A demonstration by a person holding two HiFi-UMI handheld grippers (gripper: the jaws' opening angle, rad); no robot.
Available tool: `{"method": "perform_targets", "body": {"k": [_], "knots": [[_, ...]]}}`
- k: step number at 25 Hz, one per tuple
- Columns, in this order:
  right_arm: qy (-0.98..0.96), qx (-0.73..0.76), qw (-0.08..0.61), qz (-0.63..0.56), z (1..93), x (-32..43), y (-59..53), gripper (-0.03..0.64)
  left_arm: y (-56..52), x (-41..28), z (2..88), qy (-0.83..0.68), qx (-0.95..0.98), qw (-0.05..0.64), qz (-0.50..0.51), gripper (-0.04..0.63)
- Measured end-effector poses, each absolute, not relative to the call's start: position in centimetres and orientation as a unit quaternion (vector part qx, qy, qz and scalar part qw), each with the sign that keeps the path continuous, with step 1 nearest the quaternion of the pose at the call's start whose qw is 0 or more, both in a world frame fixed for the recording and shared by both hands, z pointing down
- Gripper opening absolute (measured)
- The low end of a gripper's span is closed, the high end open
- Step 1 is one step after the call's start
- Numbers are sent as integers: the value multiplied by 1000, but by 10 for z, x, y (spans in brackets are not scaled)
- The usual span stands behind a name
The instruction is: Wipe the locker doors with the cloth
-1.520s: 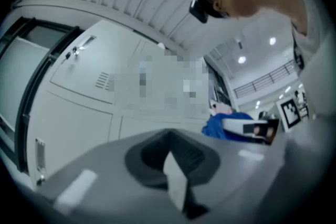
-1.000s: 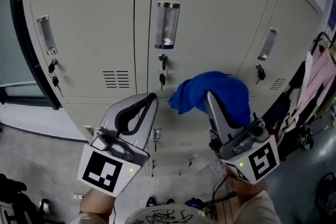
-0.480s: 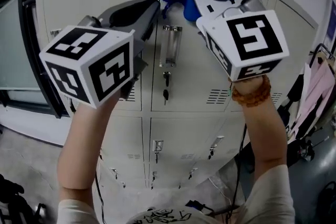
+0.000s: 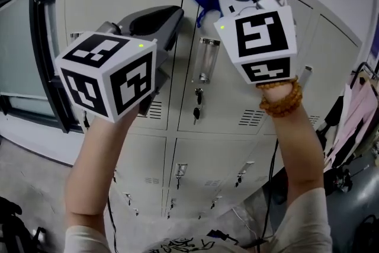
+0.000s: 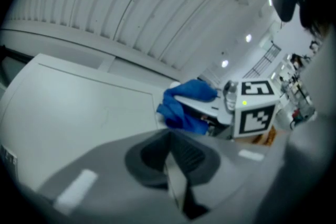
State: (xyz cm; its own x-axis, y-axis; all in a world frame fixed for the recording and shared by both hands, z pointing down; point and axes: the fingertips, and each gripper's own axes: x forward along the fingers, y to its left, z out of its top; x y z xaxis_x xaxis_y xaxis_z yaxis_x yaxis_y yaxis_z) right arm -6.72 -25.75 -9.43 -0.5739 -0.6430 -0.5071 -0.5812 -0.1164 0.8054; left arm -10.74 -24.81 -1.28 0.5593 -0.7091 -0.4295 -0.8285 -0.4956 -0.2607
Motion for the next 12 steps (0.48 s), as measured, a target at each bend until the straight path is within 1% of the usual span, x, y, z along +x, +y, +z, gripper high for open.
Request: {"method": "perform_targets", "body": {"k": [4, 12], "knots": [[-666, 447, 38, -596, -62, -66, -258, 23, -247, -99, -2, 448, -856, 225, 129, 2], [-681, 453, 35, -574, -2, -33, -261, 23, -254, -71, 35, 436, -868, 210, 115, 3]]}}
